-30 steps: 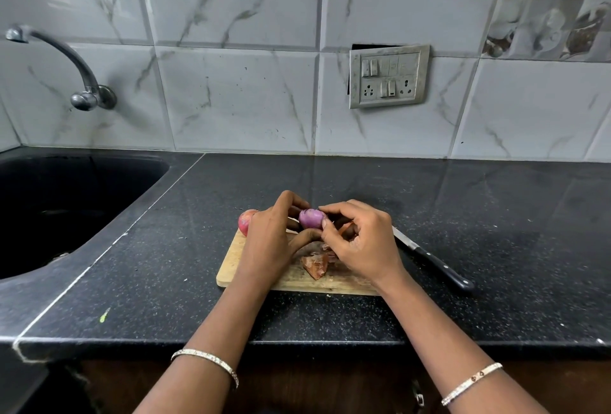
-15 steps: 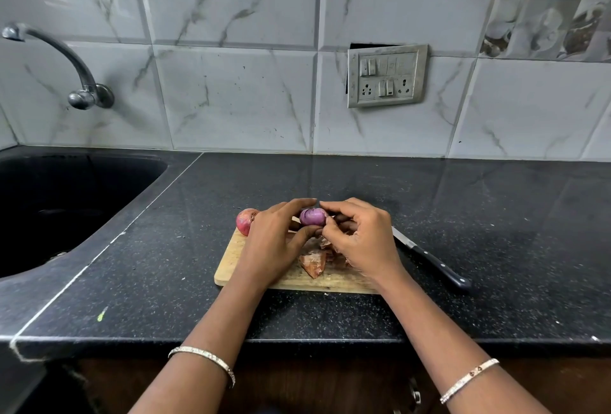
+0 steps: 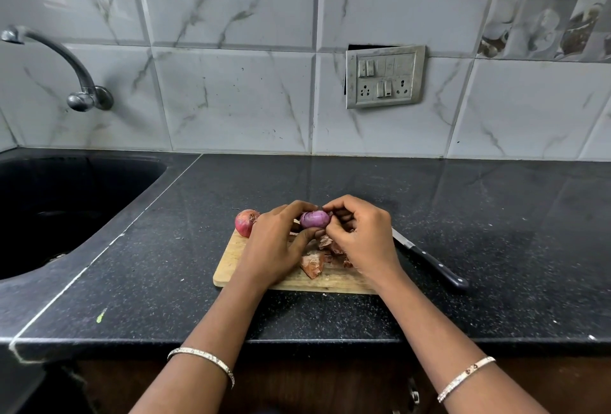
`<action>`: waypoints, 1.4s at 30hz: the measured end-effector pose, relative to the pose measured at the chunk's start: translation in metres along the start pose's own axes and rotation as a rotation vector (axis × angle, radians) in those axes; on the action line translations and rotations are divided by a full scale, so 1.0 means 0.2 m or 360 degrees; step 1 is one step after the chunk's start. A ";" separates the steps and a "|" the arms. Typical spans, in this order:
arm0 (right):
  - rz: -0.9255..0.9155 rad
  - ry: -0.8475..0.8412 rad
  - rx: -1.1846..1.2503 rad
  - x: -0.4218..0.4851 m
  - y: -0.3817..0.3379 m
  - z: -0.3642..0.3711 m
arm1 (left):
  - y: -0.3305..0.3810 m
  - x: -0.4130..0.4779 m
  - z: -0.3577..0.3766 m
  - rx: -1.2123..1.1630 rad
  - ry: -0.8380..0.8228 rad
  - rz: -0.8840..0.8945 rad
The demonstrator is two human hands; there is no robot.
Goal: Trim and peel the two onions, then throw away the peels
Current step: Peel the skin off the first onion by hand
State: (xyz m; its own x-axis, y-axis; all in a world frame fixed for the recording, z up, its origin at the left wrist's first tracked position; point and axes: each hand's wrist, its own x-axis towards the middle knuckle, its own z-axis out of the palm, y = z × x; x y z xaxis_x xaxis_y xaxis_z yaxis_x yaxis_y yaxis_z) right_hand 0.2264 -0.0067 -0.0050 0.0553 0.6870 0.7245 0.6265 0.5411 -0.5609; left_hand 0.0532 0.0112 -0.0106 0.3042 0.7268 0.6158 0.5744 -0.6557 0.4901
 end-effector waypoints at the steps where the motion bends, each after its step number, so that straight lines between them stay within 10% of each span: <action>1: 0.0025 0.0020 0.0019 0.00 0.00 0.00 | 0.00 0.00 0.00 -0.0001 0.0000 -0.0003; 42: 0.0185 0.0255 -0.0172 0.01 -0.02 -0.03 | -0.02 0.00 0.00 -0.0189 -0.0049 0.0094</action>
State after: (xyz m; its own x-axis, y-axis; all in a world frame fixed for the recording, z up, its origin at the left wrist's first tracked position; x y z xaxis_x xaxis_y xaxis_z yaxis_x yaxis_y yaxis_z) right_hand 0.2295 -0.0108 0.0008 0.2492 0.6513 0.7168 0.6881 0.4017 -0.6043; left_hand 0.0509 0.0134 -0.0113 0.3588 0.6911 0.6274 0.4616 -0.7156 0.5243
